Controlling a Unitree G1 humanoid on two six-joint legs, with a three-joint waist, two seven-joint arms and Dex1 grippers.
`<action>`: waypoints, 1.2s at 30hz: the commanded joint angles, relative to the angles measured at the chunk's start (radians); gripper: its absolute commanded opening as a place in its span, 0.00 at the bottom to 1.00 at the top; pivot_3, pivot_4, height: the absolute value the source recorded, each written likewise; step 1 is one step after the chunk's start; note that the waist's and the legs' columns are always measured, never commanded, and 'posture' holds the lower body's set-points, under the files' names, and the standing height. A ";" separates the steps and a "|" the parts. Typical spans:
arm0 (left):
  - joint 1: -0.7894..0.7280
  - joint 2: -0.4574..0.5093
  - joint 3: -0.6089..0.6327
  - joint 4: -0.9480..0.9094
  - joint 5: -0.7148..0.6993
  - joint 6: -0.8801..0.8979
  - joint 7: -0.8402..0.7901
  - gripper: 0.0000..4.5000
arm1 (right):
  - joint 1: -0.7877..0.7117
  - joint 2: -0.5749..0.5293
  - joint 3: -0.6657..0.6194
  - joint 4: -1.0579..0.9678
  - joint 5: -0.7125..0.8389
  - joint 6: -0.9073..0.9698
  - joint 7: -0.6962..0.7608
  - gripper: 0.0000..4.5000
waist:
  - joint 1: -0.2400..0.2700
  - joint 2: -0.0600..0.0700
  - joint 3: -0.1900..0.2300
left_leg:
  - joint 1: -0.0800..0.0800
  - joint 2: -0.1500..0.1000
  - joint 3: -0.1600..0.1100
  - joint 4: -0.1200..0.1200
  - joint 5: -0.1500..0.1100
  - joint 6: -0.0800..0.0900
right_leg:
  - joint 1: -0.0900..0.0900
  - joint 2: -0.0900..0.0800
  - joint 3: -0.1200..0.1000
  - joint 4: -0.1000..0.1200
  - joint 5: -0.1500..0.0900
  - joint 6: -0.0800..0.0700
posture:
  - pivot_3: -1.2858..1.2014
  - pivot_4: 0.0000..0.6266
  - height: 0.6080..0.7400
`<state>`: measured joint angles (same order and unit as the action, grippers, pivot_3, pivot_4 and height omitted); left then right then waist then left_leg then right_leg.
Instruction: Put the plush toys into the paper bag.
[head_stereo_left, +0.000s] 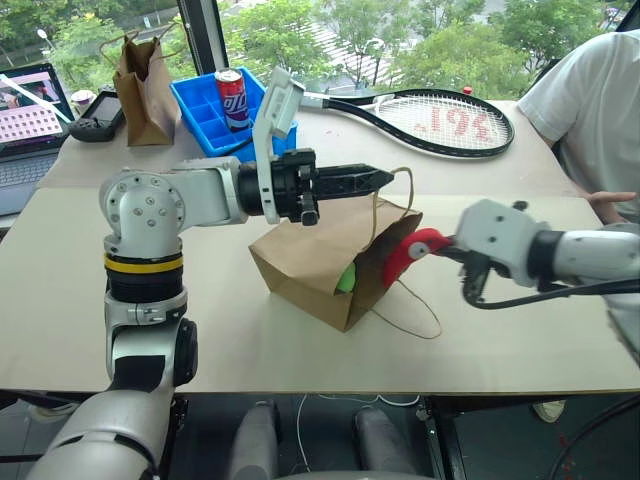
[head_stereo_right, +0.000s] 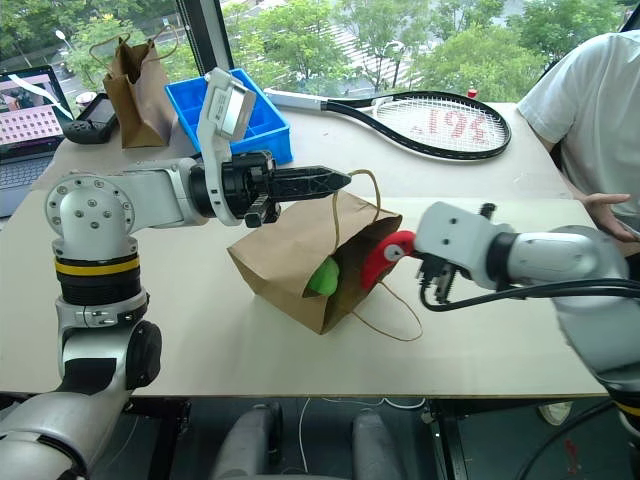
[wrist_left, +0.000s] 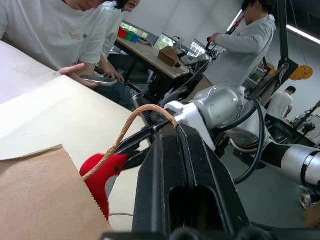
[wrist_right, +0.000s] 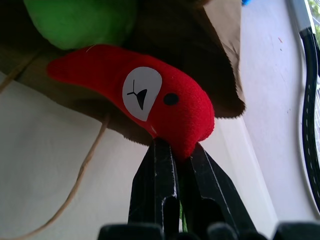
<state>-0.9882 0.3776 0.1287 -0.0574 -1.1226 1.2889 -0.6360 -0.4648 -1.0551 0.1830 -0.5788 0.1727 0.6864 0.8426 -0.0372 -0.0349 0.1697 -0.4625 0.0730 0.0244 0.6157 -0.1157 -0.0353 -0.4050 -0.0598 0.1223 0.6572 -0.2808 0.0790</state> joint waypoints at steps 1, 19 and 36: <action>-0.022 -0.008 0.018 -0.033 -0.021 -0.014 0.015 0.00 | -0.037 0.058 0.061 0.003 -0.054 -0.004 -0.021 0.01 | 0.001 0.000 0.000 | 0.000 0.000 0.000 0.000 0.000 0.000 | 0.000 0.000 0.000 0.000 0.000 0.000 | 0.52 0.24 1.00; -0.016 -0.024 0.036 -0.047 -0.057 -0.010 0.068 0.00 | -0.151 0.370 0.200 0.228 -0.316 -0.256 -0.162 0.23 | 0.007 0.000 0.000 | 0.000 0.000 0.000 -0.001 0.000 0.000 | 0.000 0.000 0.000 0.000 0.000 0.000 | 0.52 0.24 1.00; -0.014 -0.018 0.031 -0.036 -0.048 -0.027 0.072 0.00 | -0.063 0.383 0.086 0.126 -0.320 -0.139 -0.093 0.99 | 0.022 0.000 0.000 | 0.000 0.000 0.000 -0.002 0.000 0.000 | 0.000 0.000 0.000 0.001 0.000 0.000 | 0.52 0.24 1.00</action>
<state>-0.9876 0.3589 0.1496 -0.0707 -1.1627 1.2863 -0.5594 -0.5286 -0.6563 0.3279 -0.3849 -0.1703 0.5166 0.7310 -0.0150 -0.0349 0.1698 -0.4621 0.0726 0.0244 0.6141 -0.1155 -0.0355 -0.4051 -0.0597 0.1220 0.6577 -0.2808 0.0790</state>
